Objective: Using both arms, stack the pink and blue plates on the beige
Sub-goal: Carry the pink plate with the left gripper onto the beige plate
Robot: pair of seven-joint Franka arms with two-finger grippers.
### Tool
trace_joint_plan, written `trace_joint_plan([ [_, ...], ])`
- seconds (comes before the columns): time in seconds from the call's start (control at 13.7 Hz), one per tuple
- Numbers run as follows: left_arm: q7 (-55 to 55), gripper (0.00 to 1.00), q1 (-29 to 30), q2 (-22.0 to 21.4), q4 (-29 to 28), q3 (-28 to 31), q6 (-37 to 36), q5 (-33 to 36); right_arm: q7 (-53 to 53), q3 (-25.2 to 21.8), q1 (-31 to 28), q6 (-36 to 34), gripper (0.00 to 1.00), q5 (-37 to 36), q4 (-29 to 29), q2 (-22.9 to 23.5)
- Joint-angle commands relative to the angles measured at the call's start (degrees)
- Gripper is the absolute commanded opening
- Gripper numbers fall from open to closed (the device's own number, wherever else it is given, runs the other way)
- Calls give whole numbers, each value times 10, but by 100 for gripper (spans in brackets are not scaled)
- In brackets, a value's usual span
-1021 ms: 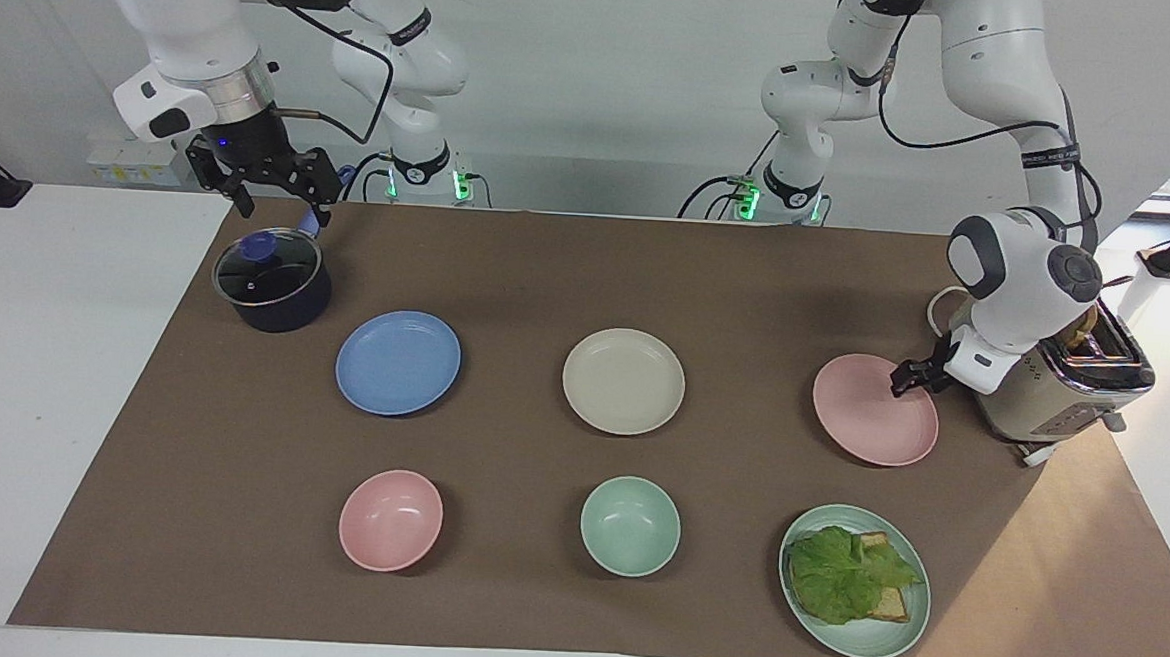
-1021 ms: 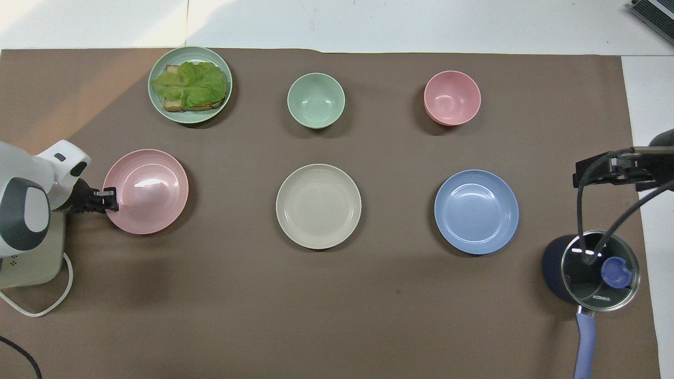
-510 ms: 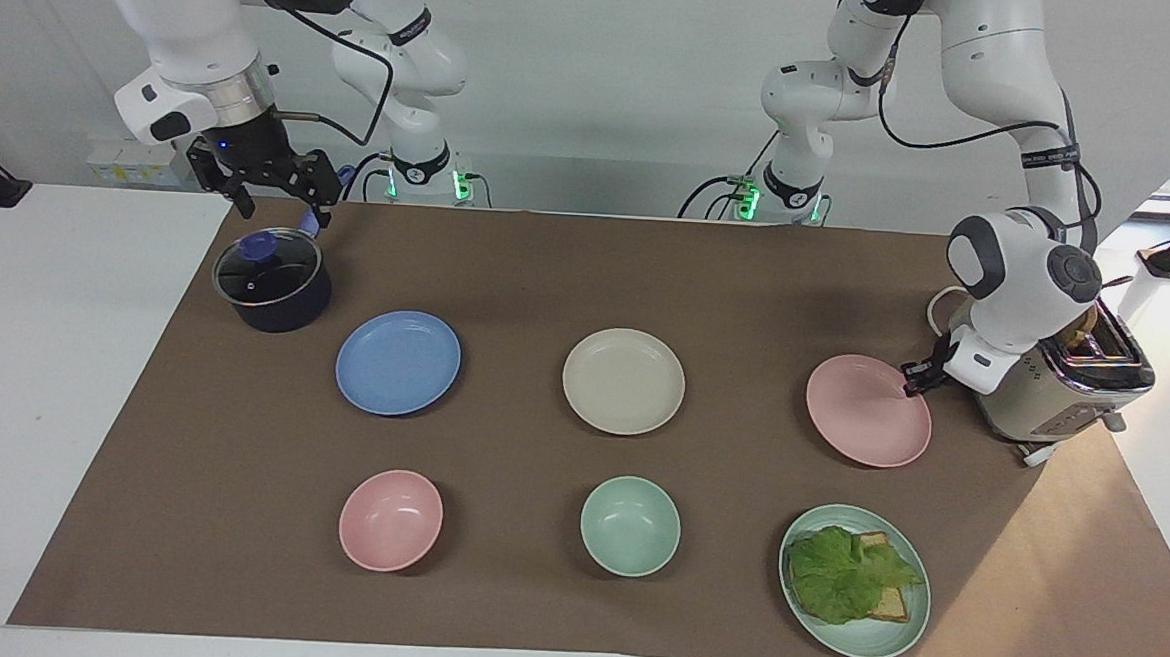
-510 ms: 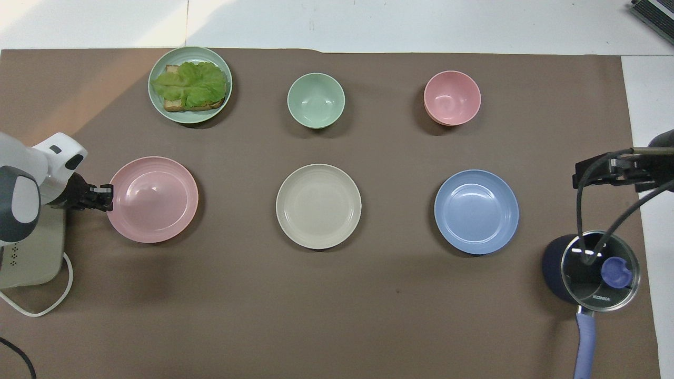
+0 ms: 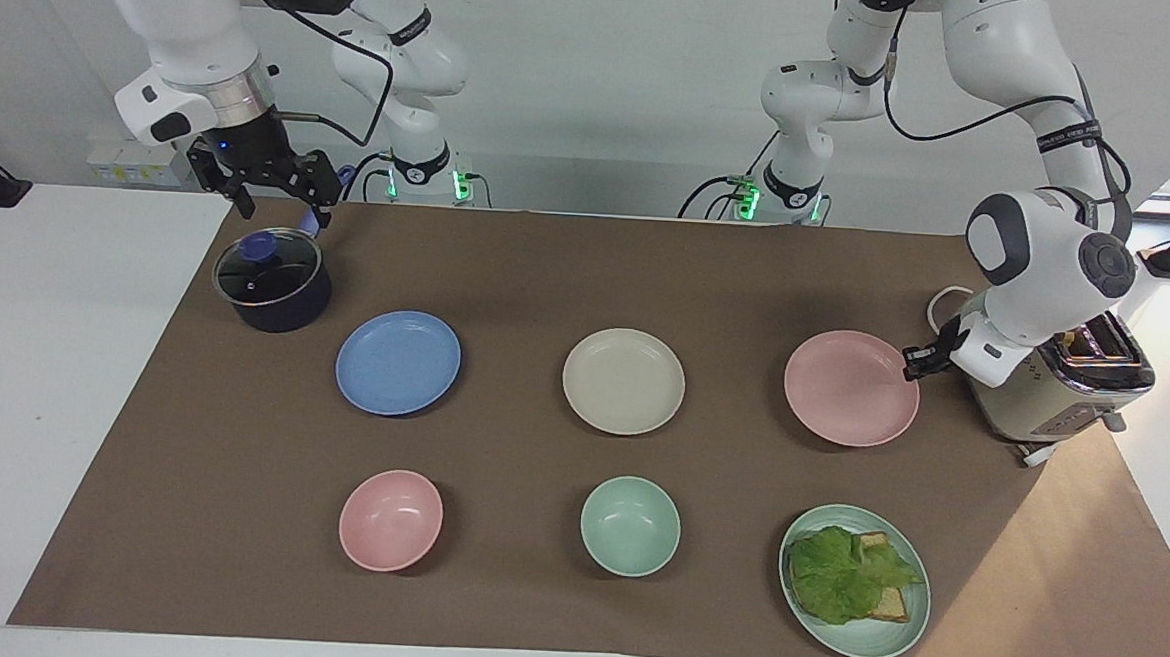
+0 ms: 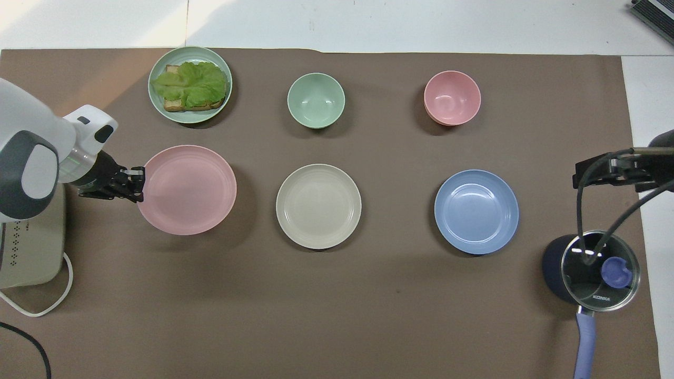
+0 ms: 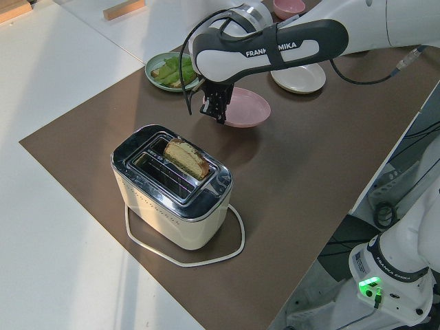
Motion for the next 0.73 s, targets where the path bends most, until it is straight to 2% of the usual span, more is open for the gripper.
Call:
trace_joint_plan([
  [0.0,-94,0,-58,-8,9,-2,-18,-19,-2,1,-5,5,100,-1,-14,-13],
  [0.22,-170,0,-123,-17,1,-3,-9,-37,-2,0,-5,4,100,-1,-14,-13],
  [0.44,-160,0,-161,-22,-16,-4,32,-48,-2,0,-6,4,100,-1,-14,-13],
  [0.66,-160,0,-199,-15,-60,-3,119,-64,-3,0,-13,5,100,-1,-15,-13],
])
